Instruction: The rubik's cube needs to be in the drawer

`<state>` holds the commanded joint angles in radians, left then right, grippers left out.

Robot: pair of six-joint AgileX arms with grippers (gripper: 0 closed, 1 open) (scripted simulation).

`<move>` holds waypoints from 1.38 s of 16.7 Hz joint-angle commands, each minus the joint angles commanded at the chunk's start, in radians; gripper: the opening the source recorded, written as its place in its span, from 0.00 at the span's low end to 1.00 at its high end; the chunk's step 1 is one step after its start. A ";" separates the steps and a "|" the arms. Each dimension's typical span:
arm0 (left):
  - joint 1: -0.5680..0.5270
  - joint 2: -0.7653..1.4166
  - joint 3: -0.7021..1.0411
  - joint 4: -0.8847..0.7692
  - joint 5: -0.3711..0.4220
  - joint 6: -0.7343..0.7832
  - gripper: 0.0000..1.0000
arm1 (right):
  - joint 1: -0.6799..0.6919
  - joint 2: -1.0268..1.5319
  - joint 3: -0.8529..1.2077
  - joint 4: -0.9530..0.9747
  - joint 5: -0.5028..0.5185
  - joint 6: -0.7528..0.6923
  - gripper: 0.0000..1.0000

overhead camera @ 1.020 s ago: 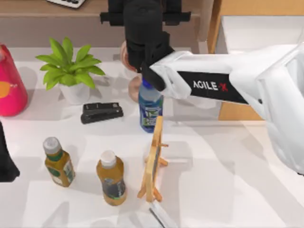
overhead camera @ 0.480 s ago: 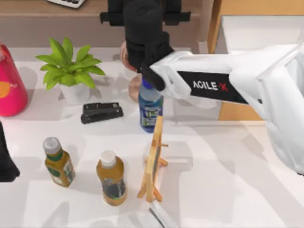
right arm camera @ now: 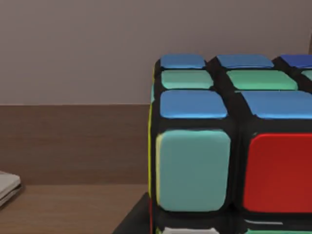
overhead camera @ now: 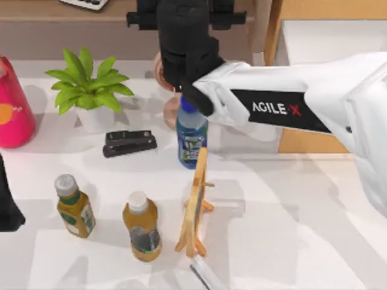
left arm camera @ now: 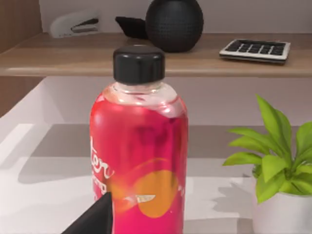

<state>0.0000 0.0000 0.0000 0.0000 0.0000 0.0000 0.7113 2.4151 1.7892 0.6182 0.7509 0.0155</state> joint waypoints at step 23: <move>0.000 0.000 0.000 0.000 0.000 0.000 1.00 | -0.054 -0.312 0.216 -1.272 -0.404 0.107 0.00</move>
<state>0.0000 0.0000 0.0000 0.0000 0.0000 0.0000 0.6574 2.1032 2.0047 -0.6536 0.3465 0.1227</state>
